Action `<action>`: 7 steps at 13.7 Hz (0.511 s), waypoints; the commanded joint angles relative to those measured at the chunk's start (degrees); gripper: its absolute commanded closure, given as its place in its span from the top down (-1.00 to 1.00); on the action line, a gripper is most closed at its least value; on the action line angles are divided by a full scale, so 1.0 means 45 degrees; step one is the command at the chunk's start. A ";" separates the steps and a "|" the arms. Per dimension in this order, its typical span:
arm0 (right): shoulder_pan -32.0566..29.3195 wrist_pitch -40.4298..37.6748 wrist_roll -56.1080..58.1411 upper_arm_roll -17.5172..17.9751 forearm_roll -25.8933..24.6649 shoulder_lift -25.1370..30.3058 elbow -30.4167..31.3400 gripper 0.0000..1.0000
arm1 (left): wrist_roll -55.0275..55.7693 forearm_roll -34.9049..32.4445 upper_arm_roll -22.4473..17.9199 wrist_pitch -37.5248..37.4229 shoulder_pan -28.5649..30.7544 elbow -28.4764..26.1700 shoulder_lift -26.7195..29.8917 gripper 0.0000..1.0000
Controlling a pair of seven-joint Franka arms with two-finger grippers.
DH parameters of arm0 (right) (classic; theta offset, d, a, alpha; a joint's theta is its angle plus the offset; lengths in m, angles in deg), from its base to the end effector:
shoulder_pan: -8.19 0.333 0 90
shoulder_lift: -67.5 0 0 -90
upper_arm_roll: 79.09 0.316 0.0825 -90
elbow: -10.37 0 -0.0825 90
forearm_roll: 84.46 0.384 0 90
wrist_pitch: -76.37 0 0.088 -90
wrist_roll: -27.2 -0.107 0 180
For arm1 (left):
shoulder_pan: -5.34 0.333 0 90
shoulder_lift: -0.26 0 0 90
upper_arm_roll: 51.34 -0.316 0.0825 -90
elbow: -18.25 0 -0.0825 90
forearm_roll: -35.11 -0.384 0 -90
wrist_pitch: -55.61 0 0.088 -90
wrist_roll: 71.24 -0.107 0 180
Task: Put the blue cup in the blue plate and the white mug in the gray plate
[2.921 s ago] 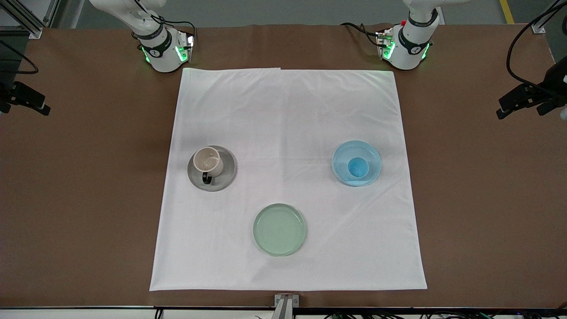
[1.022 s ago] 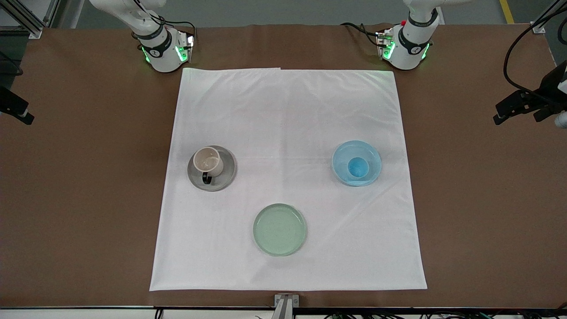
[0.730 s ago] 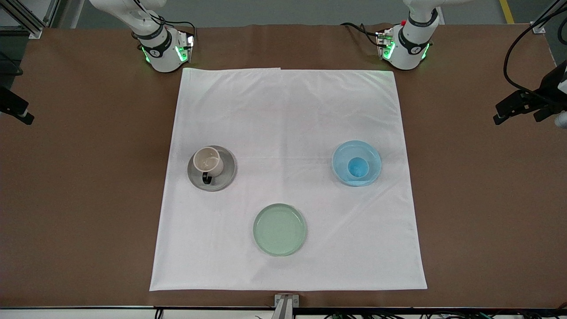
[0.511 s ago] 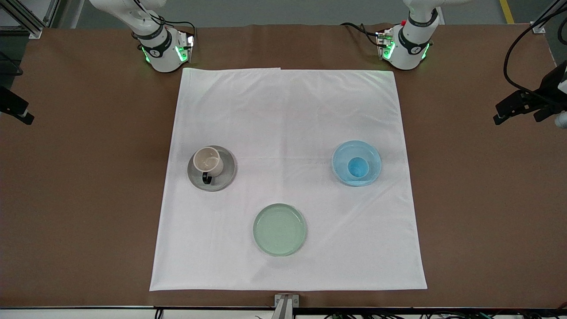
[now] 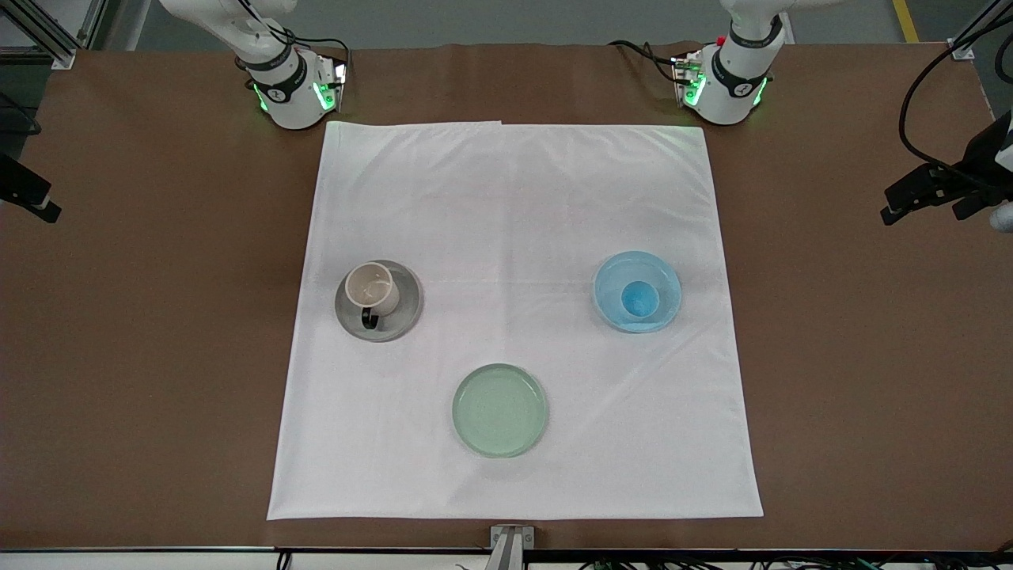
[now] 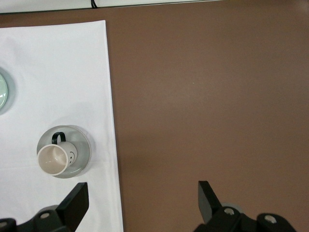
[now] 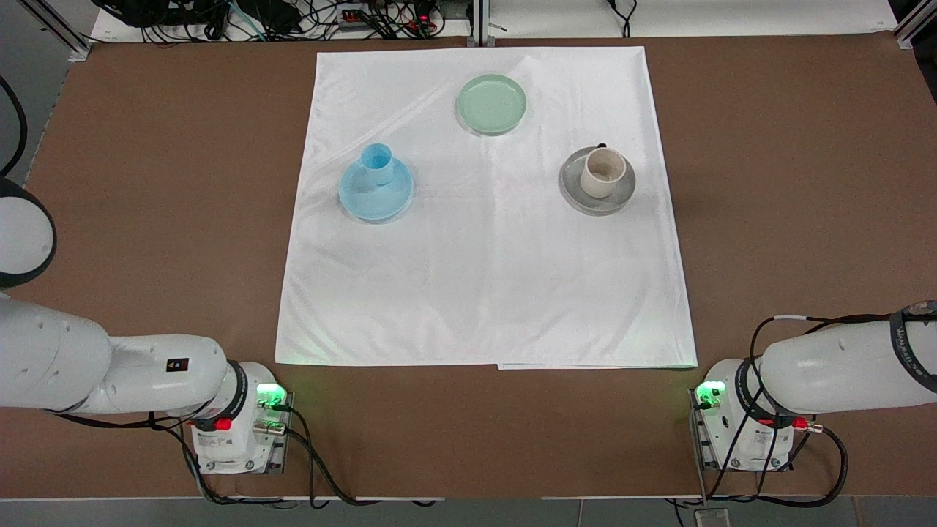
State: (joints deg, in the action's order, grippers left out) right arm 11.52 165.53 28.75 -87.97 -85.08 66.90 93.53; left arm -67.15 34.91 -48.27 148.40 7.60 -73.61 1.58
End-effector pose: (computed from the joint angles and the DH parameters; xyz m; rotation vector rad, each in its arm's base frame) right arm 0.5535 -0.0544 0.6737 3.1180 -0.1098 0.1458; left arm 0.5520 -0.0078 0.6262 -3.1367 -0.0896 -0.0618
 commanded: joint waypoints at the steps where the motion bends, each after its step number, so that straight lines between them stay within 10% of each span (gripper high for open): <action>1: -0.0075 -0.0029 0.0067 0.0038 0.0177 -0.0082 -0.0181 1.00 | -0.0284 0.0181 -0.0038 0.0083 0.0065 0.0100 -0.0021 1.00; 7: -0.0075 -0.0029 0.0067 0.0038 0.0177 -0.0082 -0.0181 1.00 | -0.0284 0.0161 -0.0038 0.0103 0.0007 0.0119 -0.0079 1.00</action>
State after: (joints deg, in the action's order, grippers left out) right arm 11.52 165.54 28.75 -87.97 -85.08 66.90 93.53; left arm -67.15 34.91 -48.29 148.42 7.62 -73.61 1.53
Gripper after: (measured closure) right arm 0.000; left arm 0.000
